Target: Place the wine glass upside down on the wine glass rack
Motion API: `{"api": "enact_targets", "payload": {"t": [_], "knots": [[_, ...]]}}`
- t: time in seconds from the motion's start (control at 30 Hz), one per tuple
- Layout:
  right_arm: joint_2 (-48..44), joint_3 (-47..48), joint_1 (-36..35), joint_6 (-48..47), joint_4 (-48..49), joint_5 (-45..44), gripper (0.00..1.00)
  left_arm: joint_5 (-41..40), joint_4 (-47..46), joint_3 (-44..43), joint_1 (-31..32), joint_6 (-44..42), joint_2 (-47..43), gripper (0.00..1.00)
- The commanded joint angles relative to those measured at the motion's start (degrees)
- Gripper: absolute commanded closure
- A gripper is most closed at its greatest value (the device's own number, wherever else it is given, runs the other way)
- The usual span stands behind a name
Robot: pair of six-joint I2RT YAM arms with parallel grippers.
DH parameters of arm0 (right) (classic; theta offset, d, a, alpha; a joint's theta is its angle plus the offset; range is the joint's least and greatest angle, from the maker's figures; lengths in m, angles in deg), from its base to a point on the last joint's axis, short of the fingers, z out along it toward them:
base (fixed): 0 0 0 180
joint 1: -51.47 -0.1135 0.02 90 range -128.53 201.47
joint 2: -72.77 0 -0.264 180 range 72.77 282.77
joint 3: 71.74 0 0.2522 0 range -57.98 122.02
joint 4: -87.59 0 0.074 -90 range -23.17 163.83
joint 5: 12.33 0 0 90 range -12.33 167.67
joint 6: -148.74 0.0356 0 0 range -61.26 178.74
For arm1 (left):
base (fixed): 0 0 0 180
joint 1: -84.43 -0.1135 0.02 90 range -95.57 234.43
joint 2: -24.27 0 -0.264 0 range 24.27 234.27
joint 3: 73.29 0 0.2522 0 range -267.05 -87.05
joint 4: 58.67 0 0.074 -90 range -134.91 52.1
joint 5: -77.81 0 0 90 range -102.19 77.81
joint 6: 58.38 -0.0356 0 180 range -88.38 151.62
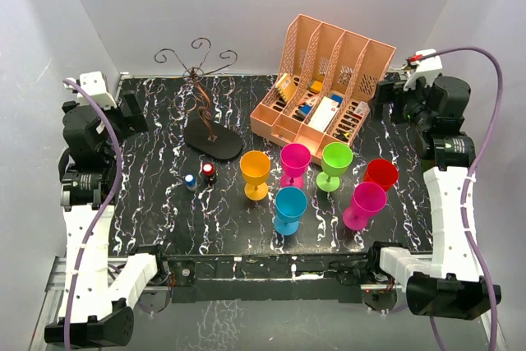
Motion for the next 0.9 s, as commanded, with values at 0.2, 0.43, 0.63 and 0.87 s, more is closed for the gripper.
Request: {"api": "enact_targets", "payload": {"t": [0.2, 0.43, 0.63, 0.87], "knots": [[3.9, 1.0, -8.7, -1.3, 4.3, -5.6, 0.02, 4.0, -2.8, 1.0, -0.2, -2.6, 1.1, 0.03], [5.9, 1.8, -12.2, -2.9, 5.1, -6.9, 0.02, 11.9, -2.2, -1.0, -0.3, -4.8, 2.8, 0.03], [7.3, 3.4, -13.6, -4.8, 5.3, -6.9, 0.02, 20.1, -0.6, -5.6, -0.4, -5.9, 6.6, 0.03], [9.4, 6.7, -14.2, -8.2, 3.5, -2.2, 0.02, 26.2, 0.4, -13.4, -0.4, -6.1, 12.2, 0.05]]}}
